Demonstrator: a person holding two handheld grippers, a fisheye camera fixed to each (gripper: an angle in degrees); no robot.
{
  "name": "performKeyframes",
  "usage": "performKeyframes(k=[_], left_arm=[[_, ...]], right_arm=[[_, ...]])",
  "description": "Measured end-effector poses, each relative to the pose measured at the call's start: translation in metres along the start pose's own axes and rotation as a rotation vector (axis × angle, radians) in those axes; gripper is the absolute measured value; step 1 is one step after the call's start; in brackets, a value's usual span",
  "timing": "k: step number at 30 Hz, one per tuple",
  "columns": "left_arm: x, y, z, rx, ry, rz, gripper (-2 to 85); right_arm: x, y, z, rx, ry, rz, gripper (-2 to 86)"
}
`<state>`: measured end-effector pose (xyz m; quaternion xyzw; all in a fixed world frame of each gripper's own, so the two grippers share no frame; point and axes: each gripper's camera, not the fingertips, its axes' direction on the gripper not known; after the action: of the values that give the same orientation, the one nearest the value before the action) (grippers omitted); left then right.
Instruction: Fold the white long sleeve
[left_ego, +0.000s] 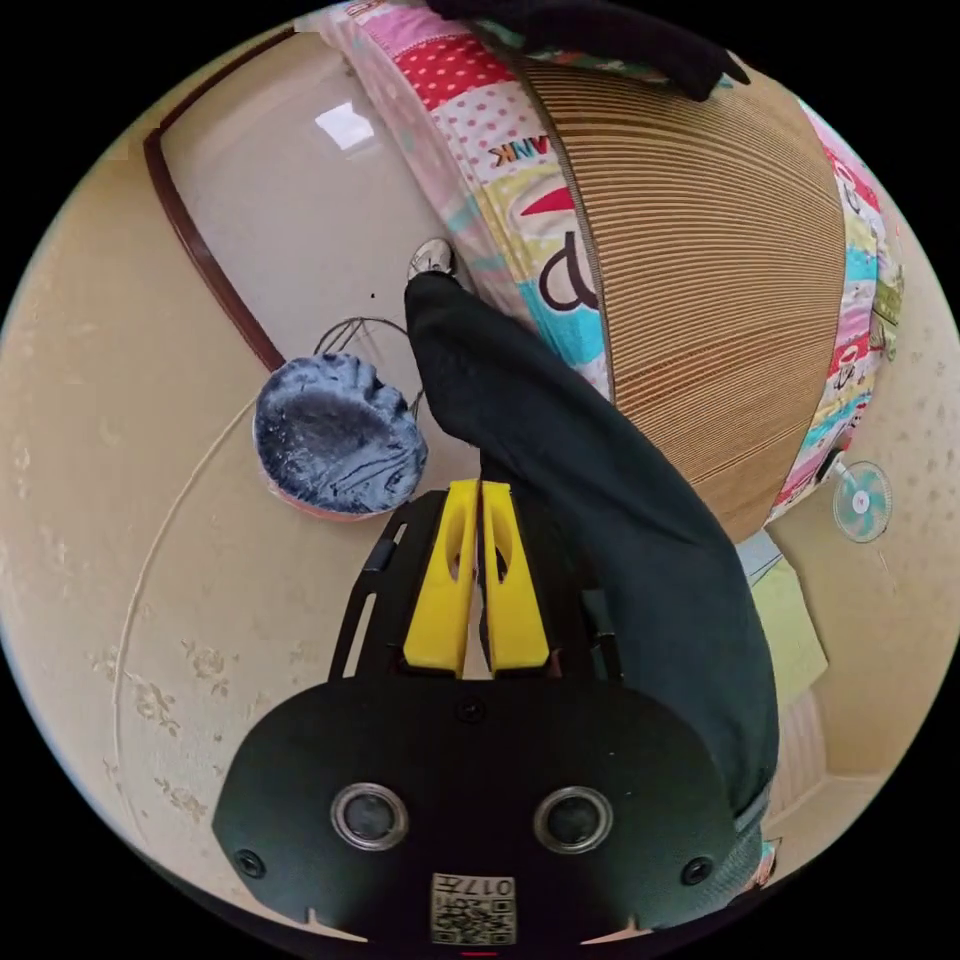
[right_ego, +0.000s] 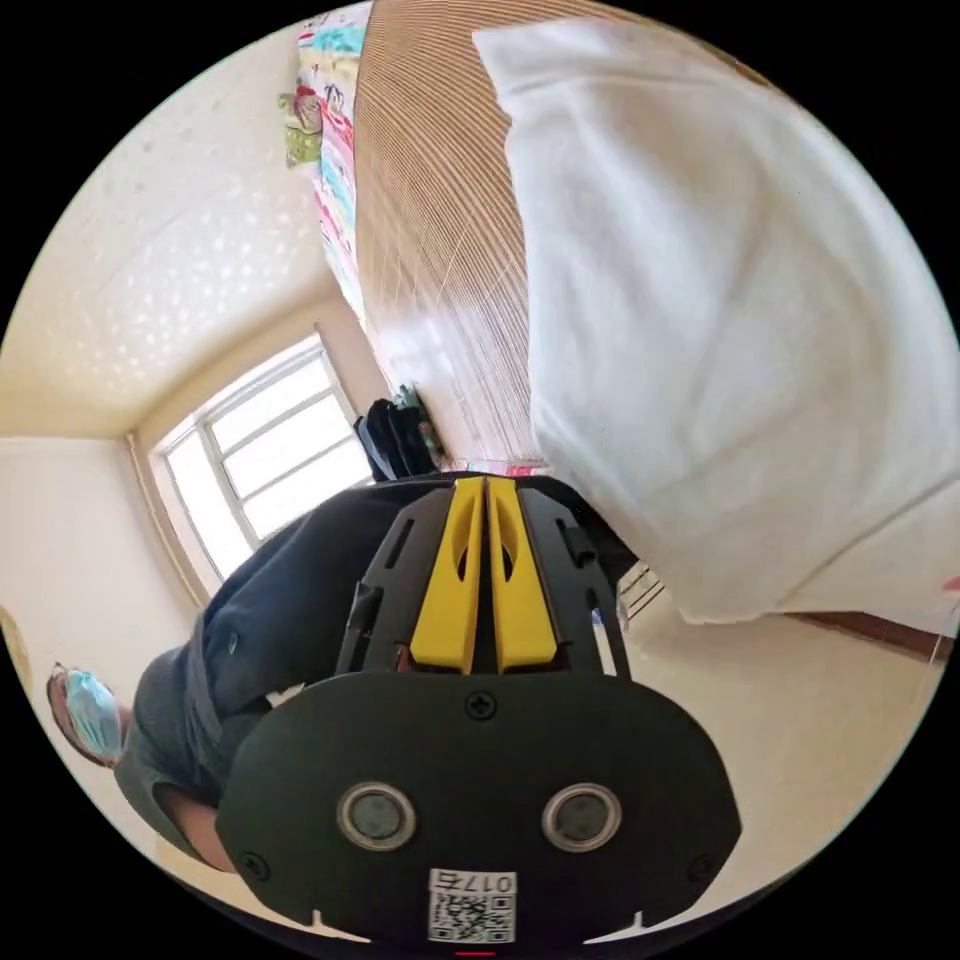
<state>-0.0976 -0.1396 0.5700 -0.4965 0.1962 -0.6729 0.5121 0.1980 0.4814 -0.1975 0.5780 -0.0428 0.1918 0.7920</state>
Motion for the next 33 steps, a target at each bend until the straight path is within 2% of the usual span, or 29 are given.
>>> performKeyframes(k=[1,3,5,7,9,11,13,15,20,21,23,26,30,33], left_arm=[[0.012,-0.003,-0.007,0.052,-0.007,0.07,-1.0],[0.03,-0.004,-0.019,0.138,-0.035,0.183,-1.0],[0.053,-0.004,-0.031,0.22,-0.085,0.322,-0.9],[0.072,-0.004,-0.036,0.259,-0.098,0.438,-0.9],[0.094,-0.006,-0.036,0.277,-0.101,0.551,-0.9],[0.129,-0.011,-0.031,0.258,-0.104,0.685,-0.9],[0.161,-0.01,-0.026,0.236,-0.096,0.788,-0.9],[0.196,-0.005,-0.017,0.188,-0.06,0.9,-0.9],[0.301,0.042,0.068,-0.157,-0.04,1.171,0.9],[0.309,0.047,0.082,-0.198,-0.039,1.177,3.1],[0.332,0.056,0.14,-0.386,-0.02,1.142,13.5],[0.339,0.049,0.202,-0.482,-0.053,1.053,20.9],[0.32,0.025,0.245,-0.527,-0.077,0.944,20.8],[0.303,0.019,0.248,-0.545,-0.071,0.968,10.9]], right_arm=[[0.001,0.008,-0.01,0.063,0.017,0.001,1.8],[0.013,0.046,-0.054,0.379,0.135,0.076,3.4],[0.03,0.07,-0.076,0.546,0.252,0.206,6.9],[0.048,0.08,-0.083,0.589,0.379,0.308,11.2],[0.077,0.072,-0.069,0.476,0.434,0.342,11.5],[0.094,0.063,-0.047,0.345,0.319,0.264,8.9],[0.088,0.069,-0.035,0.337,0.338,0.218,6.1],[0.055,0.084,-0.024,0.369,0.246,0.028,4.2],[-0.034,0.111,0.031,0.236,-0.082,-0.471,3.0],[-0.052,0.113,0.05,0.188,-0.109,-0.535,2.9],[-0.072,0.113,0.081,0.111,-0.082,-0.578,2.8],[-0.097,0.118,0.13,0.016,0.011,-0.634,2.8],[-0.127,0.139,0.188,-0.094,0.128,-0.726,2.7],[-0.153,0.171,0.223,-0.115,0.283,-0.812,2.6]])
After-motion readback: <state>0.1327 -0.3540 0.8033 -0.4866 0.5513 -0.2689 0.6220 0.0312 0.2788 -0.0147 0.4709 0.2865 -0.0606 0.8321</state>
